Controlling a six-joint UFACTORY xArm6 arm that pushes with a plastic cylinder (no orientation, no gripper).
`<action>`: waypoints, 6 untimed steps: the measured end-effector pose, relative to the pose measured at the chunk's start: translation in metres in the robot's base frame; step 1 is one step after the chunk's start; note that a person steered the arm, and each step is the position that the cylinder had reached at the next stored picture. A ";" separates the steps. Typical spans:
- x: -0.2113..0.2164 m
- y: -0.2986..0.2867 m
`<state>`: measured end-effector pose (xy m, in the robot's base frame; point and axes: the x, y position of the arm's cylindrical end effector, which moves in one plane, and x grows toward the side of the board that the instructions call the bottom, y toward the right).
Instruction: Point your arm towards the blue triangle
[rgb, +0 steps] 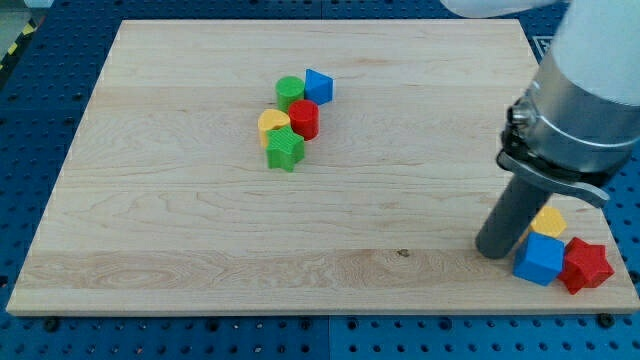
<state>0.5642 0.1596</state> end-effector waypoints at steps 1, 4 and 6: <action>-0.019 -0.023; -0.095 -0.074; -0.150 -0.078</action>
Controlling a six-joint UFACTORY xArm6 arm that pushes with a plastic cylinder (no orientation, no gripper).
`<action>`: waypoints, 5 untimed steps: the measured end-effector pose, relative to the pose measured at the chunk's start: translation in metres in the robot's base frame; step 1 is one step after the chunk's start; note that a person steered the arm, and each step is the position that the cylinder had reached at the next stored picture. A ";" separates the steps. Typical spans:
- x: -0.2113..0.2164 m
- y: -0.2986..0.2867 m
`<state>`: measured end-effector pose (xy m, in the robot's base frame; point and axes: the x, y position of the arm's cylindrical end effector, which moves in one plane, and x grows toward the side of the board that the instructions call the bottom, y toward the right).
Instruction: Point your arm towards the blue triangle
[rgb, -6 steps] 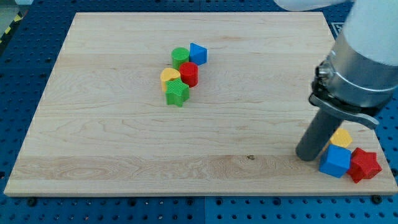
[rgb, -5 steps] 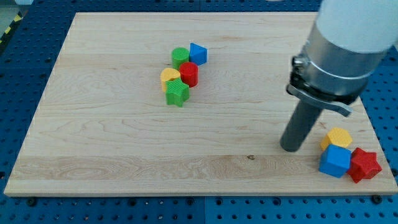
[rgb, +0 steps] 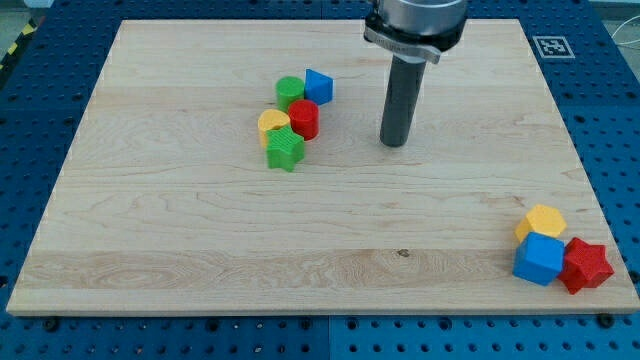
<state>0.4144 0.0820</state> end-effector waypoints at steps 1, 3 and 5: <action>-0.024 -0.009; -0.065 -0.044; -0.111 -0.065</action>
